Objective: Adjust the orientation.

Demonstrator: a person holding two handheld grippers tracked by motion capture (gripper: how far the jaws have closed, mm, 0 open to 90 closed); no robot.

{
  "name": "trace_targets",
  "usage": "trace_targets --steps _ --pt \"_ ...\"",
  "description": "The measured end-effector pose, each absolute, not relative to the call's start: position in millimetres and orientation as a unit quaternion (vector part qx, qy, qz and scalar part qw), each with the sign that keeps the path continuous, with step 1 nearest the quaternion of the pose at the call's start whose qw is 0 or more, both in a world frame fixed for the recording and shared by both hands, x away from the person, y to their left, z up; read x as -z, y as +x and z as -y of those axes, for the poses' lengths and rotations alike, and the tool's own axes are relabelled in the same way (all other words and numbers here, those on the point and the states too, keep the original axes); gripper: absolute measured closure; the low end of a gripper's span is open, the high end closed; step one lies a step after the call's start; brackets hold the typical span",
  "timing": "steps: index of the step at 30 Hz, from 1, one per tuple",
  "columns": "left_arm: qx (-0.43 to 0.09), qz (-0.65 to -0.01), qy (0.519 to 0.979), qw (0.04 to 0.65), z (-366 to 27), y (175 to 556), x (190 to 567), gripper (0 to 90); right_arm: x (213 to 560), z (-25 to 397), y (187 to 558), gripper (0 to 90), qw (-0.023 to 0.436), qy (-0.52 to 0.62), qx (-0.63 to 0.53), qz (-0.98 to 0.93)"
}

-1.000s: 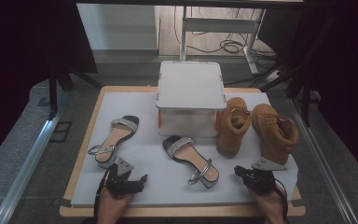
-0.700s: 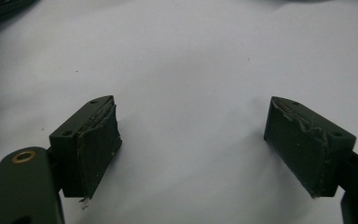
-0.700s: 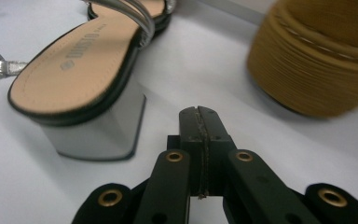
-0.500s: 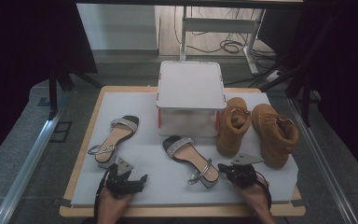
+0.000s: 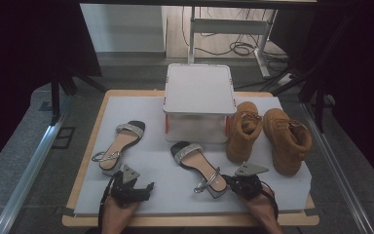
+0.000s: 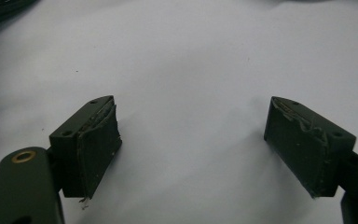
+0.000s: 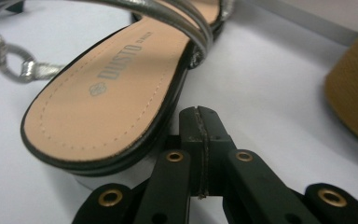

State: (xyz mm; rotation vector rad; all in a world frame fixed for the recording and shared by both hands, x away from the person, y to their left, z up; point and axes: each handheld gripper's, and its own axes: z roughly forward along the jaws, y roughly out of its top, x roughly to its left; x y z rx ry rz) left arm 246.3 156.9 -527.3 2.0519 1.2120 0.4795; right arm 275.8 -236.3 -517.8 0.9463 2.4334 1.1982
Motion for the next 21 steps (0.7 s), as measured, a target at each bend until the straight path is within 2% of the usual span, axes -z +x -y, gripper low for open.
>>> trace_targets --steps 21 --pt "-0.185 -0.467 0.792 0.347 -157 246 527 17.4 520 205 246 90.0 0.096 0.275 -0.427 -0.856"
